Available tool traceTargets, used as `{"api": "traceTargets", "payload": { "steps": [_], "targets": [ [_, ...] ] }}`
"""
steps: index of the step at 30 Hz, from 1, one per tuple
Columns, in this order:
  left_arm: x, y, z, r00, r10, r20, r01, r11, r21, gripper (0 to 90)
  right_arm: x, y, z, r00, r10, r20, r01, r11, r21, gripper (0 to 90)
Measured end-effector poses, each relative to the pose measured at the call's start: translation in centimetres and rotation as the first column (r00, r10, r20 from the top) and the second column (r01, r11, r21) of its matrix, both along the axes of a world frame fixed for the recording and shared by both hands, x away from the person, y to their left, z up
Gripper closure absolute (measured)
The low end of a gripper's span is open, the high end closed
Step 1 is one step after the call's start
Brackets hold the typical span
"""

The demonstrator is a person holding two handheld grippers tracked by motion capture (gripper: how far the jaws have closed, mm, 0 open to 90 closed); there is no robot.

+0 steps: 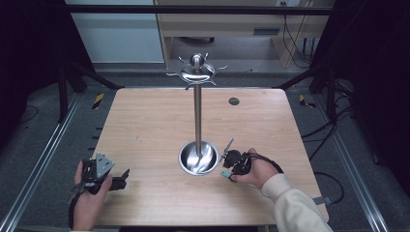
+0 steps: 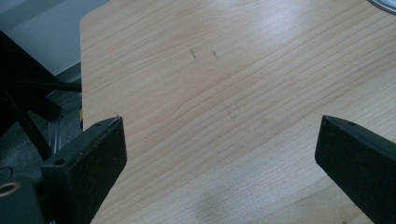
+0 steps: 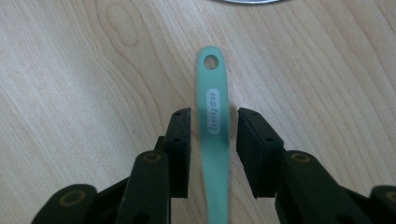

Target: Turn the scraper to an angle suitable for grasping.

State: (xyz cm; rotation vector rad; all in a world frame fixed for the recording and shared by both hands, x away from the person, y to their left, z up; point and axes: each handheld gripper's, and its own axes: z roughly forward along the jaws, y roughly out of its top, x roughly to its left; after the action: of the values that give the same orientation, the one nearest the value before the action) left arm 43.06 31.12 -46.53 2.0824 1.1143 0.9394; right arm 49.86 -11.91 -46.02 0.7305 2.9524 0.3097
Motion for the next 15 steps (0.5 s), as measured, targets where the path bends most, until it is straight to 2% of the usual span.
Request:
{"api": "traceTargets", "payload": {
  "steps": [2,15],
  "targets": [
    [0.01,0.01,-0.02,1.0,0.0,-0.001,0.0,1.0,0.0,1.9,0.07,0.07,-0.1,0.9999,-0.011,-0.01,0.011,1.0,-0.005,66.1],
    [0.01,0.03,0.0,1.0,0.001,-0.001,-0.001,1.0,0.001,1.9,0.32,0.34,-0.5,0.9994,0.009,-0.033,-0.01,1.0,-0.018,68.3]
  ]
}}
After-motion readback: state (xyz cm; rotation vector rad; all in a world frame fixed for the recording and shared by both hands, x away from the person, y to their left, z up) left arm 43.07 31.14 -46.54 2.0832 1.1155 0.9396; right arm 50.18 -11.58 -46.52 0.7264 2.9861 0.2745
